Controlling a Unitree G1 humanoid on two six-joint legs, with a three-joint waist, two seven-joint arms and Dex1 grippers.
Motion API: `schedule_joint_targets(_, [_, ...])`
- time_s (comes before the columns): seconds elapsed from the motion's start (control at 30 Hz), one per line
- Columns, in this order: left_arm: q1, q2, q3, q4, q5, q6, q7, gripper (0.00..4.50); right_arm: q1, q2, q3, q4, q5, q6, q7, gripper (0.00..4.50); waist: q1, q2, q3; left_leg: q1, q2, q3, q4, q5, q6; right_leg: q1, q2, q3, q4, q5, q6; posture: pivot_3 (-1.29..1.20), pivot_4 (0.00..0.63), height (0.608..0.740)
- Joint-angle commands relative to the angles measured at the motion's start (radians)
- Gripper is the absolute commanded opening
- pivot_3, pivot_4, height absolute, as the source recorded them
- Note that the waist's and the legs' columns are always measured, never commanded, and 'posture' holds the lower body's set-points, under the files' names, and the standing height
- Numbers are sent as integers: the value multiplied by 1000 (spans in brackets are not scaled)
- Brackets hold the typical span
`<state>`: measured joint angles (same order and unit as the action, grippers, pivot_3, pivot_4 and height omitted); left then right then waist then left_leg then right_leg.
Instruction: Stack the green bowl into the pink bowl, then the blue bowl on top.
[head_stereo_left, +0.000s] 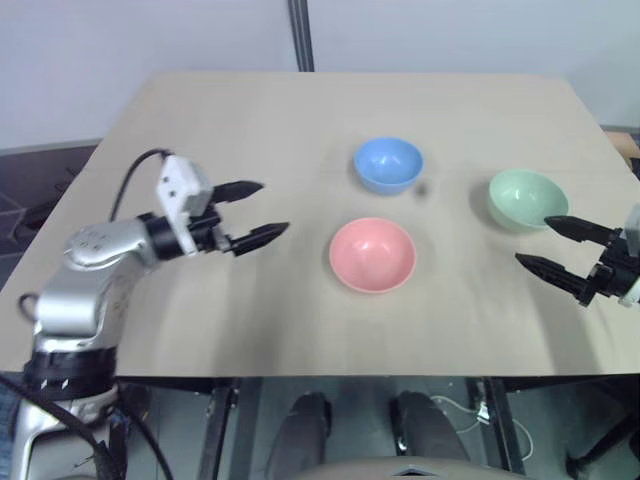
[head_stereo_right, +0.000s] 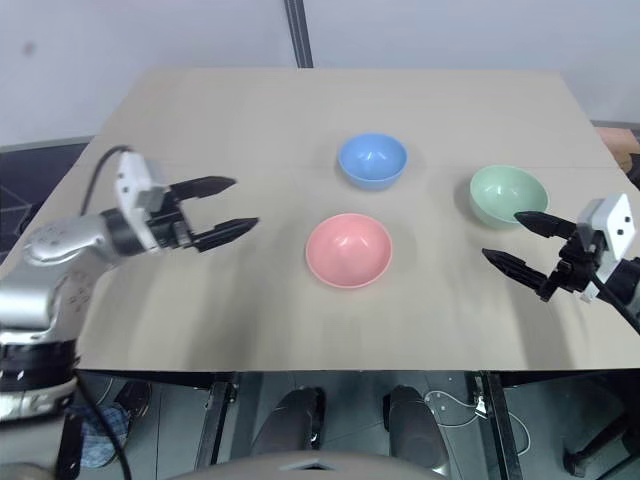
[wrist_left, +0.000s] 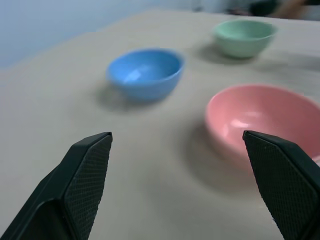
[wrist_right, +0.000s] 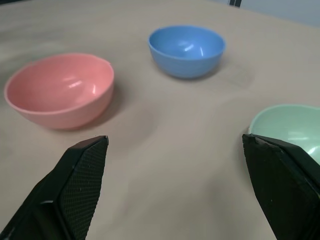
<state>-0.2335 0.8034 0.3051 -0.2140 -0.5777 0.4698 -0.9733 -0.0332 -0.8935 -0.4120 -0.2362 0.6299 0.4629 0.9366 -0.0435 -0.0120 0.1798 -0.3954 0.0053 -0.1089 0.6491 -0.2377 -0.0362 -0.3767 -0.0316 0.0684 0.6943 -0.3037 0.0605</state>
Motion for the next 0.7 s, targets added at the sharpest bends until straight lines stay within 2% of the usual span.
schedule_joint_targets(0.03, [41, 20, 104, -111, -90, 31, 3, 4425, -70, -48, 49, 54, -81, 18, -38, 4500, 8, -1, 1, 0, 0, 0, 0, 0, 0, 0, 0, 0, 0, 0, 0, 0, 150, 740])
schedule_joint_targets(0.13, [100, 36, 140, -160, -133, 40, -40, 4425, -143, -84, 146, 132, -184, 11, -43, 4500, 17, -1, 1, 0, -1, -1, 0, 0, 0, 0, -1, -2, 0, 0, 0, 0, 150, 740])
schedule_joint_targets(0.27, [190, 97, 146, -200, -127, 25, -127, 4425, -247, -93, 222, 184, -238, -10, -14, 4500, 7, 0, 2, 0, -1, 1, -2, 0, 0, -1, -1, 0, -1, 0, 0, 0, 150, 740])
schedule_joint_targets(0.5, [161, 131, 124, -175, -127, 9, -163, 4425, -387, -96, 333, 249, -361, 3, -22, 4500, 3, 2, 3, -1, 0, 1, -2, 0, 0, -2, -1, 0, -1, 0, 0, 0, 150, 740])
schedule_joint_targets(0.7, [124, 144, 93, -132, -110, -11, -205, 4425, -420, -152, 457, 239, -495, 100, -15, 4500, 4, 2, 3, -2, -1, 1, -3, 0, 0, -3, -2, 0, -2, 0, 0, 0, 150, 740])
